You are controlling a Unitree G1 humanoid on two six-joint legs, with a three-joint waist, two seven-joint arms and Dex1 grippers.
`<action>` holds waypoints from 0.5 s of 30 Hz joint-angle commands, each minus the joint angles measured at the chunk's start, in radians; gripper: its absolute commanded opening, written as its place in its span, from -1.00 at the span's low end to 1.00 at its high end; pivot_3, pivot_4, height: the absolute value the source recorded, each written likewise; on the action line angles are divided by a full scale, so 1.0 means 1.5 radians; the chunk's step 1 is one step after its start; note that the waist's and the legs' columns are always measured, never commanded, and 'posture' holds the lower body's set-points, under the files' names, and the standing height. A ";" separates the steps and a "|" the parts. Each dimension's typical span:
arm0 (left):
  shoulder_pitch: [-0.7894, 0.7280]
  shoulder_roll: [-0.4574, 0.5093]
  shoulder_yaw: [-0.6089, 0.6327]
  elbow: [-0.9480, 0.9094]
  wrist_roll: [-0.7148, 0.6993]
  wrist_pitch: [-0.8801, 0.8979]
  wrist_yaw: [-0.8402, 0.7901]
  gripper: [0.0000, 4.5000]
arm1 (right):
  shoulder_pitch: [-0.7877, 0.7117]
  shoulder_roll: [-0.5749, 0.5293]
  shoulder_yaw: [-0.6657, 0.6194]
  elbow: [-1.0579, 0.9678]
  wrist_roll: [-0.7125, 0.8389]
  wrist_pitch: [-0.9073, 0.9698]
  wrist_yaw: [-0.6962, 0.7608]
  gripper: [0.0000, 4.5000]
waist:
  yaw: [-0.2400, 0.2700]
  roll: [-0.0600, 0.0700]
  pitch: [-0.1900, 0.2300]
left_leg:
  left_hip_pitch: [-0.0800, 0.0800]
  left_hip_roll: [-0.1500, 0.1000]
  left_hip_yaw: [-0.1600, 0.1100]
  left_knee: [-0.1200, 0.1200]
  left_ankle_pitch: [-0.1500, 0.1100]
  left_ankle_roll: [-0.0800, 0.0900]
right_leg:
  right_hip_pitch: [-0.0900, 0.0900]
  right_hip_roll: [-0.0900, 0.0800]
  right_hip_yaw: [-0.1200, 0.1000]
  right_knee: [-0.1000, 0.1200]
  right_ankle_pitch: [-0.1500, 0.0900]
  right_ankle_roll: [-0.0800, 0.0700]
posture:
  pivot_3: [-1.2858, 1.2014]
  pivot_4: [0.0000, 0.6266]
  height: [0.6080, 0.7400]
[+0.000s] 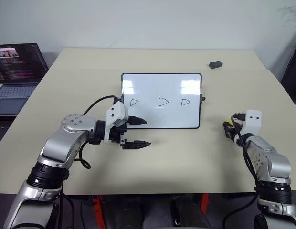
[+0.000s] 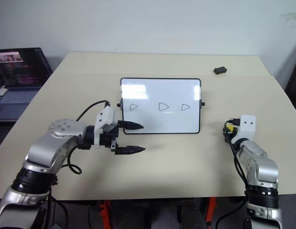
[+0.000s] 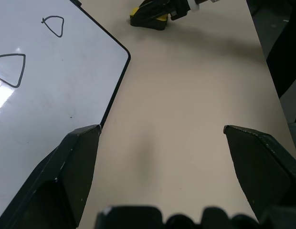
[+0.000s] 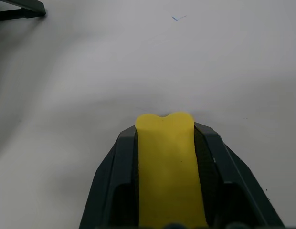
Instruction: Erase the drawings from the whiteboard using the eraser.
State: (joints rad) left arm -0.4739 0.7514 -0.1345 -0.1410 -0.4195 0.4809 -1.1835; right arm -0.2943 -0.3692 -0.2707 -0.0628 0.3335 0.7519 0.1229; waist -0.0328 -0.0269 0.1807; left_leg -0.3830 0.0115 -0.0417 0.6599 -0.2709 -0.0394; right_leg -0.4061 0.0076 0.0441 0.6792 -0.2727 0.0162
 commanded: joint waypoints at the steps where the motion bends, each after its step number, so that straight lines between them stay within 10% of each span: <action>1: 0.006 0.001 0.040 -0.028 -0.003 0.013 0.042 1.00 | -0.002 -0.005 -0.014 -0.040 0.007 -0.018 0.012 -0.47 | 0.000 0.000 0.000 | 0.000 0.000 0.000 0.000 0.000 0.000 | 0.000 0.000 0.000 0.000 0.000 0.000 | 0.03 -0.52 1.00; 15: 0.059 -0.058 0.103 -0.160 -0.035 0.111 0.231 1.00 | 0.063 -0.021 0.049 -0.142 -0.009 -0.096 0.110 -0.47 | -0.001 0.000 0.000 | 0.000 0.000 -0.004 0.000 0.000 0.000 | 0.000 -0.001 0.000 0.000 0.000 0.000 | 0.03 -0.52 1.00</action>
State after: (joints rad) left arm -0.3879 0.6671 -0.0184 -0.3340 -0.4502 0.6349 -0.8590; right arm -0.1922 -0.3869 -0.2033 -0.2272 0.3309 0.6611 0.2630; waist -0.0343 -0.0268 0.1807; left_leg -0.3827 0.0119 -0.0474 0.6600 -0.2711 -0.0394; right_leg -0.4062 0.0069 0.0437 0.6797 -0.2727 0.0164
